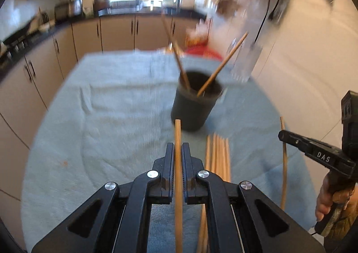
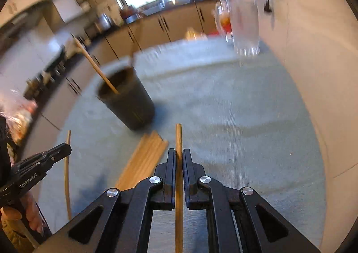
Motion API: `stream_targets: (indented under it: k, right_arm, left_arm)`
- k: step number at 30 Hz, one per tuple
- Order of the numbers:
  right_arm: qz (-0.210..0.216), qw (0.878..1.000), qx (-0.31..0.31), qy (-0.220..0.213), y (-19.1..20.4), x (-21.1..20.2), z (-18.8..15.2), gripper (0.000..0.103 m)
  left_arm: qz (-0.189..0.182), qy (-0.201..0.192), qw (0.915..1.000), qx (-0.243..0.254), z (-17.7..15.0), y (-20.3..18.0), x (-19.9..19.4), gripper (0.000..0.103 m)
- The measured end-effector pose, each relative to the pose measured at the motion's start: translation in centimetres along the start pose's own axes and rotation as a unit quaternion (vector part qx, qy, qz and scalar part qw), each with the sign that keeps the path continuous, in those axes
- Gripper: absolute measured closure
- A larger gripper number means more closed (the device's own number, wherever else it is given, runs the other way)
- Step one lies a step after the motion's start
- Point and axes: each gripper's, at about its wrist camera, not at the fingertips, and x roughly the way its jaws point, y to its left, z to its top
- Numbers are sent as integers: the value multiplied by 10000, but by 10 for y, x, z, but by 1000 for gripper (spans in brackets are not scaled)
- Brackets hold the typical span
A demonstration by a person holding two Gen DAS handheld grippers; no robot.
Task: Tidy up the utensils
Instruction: 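Lift both held chopsticks and carry them above the black holder cup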
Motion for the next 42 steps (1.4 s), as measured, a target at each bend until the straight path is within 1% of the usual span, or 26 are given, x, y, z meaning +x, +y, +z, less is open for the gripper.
stream_targets:
  k: [2, 4, 5, 7, 10, 13, 19, 22, 25, 32, 35, 38, 42]
  right_arm:
    - [20, 9994, -85, -336, 8, -20, 0, 97]
    - [30, 9974, -171, -696, 16, -42, -5, 97]
    - [28, 9965, -193, -812, 19, -49, -7, 97]
    - [8, 9938, -215, -1094, 26, -66, -14, 97]
    - [16, 9901, -228, -1386, 30, -81, -23, 97]
    - [73, 9873, -217, -1575, 33, -99, -34, 97]
    - [100, 9834, -247, -1794, 37, -119, -50, 97]
    - [51, 9809, -290, -1922, 42, -131, -59, 97]
    - [88, 9799, -299, -1972, 44, -137, -63, 97]
    - [243, 9782, -343, -2033, 49, -148, -65, 97]
    - [272, 9773, -378, -2064, 51, -151, -60, 97]
    - [322, 9769, -376, -2080, 52, -151, -48, 97]
    - [385, 9755, -404, -2127, 53, -149, -20, 97]
  left_arm:
    - [79, -376, 9992, 57, -3, -7, -26, 98]
    - [160, -745, 9970, 99, -9, -7, -48, 98]
    - [189, -901, 9957, 97, -13, -8, -57, 98]
    - [239, -1064, 9940, 81, -17, -9, -70, 98]
    - [379, -1227, 9917, 77, -28, -11, -81, 97]
    - [461, -1414, 9889, 13, -36, -10, -101, 97]
    - [346, -1493, 9878, -277, -45, -4, -122, 97]
    - [394, -1527, 9871, -269, -48, -5, -127, 97]
    - [424, -1538, 9869, -237, -49, -6, -132, 98]
    - [315, -1639, 9855, -305, -46, -5, -145, 98]
    - [180, -1693, 9846, -397, -38, 0, -151, 98]
    - [-67, -1753, 9832, -497, -22, 5, -157, 98]
    - [-220, -1819, 9820, -455, 6, 6, -158, 98]
